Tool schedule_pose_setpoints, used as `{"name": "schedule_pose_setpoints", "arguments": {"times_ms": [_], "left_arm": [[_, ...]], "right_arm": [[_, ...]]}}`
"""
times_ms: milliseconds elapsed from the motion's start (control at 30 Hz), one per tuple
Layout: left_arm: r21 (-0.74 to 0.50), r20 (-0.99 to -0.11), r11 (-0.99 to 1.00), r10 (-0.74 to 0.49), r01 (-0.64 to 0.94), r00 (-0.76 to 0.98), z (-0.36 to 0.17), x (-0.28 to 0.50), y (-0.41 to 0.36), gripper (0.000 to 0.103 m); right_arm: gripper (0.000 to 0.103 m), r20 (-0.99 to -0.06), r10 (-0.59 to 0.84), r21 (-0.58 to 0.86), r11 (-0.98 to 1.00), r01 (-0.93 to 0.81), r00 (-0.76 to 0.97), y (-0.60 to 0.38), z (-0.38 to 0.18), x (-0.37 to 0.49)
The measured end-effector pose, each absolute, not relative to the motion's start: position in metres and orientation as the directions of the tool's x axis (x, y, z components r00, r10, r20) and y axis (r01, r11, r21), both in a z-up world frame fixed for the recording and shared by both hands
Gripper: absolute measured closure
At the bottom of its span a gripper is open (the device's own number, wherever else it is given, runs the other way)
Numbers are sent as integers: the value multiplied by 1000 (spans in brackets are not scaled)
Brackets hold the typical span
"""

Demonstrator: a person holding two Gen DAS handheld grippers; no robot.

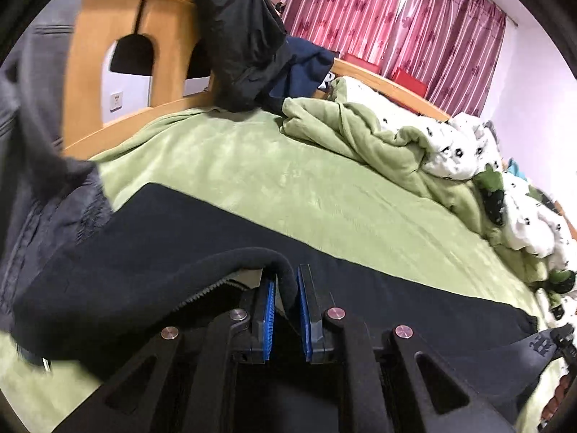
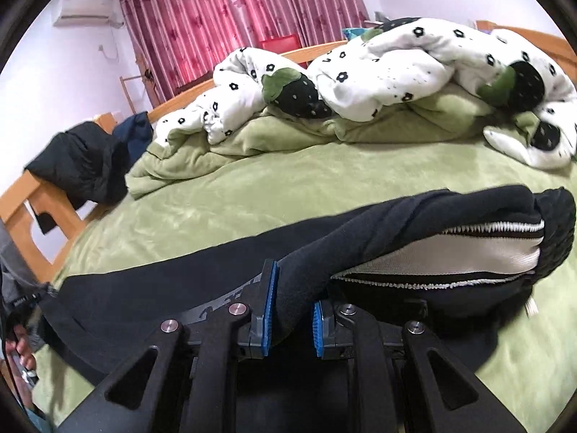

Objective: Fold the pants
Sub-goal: 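Lift and fold the pants over along their length with both grippers, then release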

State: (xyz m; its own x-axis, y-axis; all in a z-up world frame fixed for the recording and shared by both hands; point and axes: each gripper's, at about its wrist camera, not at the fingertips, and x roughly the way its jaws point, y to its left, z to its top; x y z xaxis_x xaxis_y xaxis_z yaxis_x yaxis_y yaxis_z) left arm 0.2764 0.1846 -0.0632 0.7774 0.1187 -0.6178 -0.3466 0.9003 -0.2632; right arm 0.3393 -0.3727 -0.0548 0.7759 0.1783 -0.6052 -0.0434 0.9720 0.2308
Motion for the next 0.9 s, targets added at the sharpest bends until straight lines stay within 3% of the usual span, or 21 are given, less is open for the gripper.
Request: {"name": "schedule_pose_setpoints", "arguments": {"times_ms": [233, 300, 367, 467, 533, 700, 900], "left_arm": [[-242, -680, 882, 144, -405, 719, -102, 338, 182, 91], [-251, -697, 874, 135, -416, 704, -109, 341, 183, 91], [-266, -712, 874, 105, -405, 694, -113, 338, 182, 84], [-313, -697, 876, 49, -366, 715, -106, 315, 178, 42], [-311, -674, 889, 42, -335, 738, -97, 293, 170, 34], [-300, -692, 911, -4, -283, 722, -92, 237, 158, 33], [-330, -734, 908, -75, -258, 675, -115, 172, 148, 33]], "right_arm": [[86, -663, 122, 238, 970, 54, 739, -370, -91, 403], [81, -697, 115, 252, 963, 91, 708, -372, -102, 416], [61, -726, 121, 259, 960, 106, 677, -374, -107, 418], [50, -713, 158, 280, 957, 71, 683, -375, -100, 397], [42, -709, 150, 263, 963, 61, 689, -375, -91, 376], [38, -718, 134, 219, 975, 38, 683, -387, -79, 307], [37, -745, 144, 268, 959, 95, 651, -416, -94, 239]]}}
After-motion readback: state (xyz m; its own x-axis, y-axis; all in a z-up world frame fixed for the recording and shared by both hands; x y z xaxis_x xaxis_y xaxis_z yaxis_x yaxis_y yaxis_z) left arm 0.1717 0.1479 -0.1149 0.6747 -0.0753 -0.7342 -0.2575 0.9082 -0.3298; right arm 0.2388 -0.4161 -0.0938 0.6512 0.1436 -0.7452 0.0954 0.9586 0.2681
